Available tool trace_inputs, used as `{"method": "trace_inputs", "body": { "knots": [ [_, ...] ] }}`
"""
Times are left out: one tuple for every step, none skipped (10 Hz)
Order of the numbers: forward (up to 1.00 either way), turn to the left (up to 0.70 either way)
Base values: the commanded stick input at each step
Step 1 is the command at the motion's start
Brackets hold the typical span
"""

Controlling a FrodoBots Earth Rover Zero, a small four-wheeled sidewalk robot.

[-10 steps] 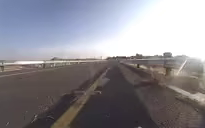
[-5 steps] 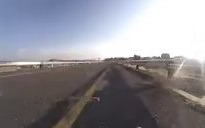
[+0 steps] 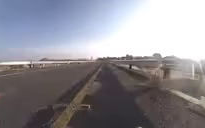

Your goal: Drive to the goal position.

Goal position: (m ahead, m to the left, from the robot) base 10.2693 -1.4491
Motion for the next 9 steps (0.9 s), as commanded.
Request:
{"method": "trace_inputs", "body": {
  "knots": [
    [0.50,0.00],
    [0.50,0.00],
    [0.50,0.00],
    [0.50,0.00],
    [0.50,0.00],
    [0.50,0.00],
    [0.50,0.00],
    [0.50,0.00],
    [0.50,-0.37]
  ]
}}
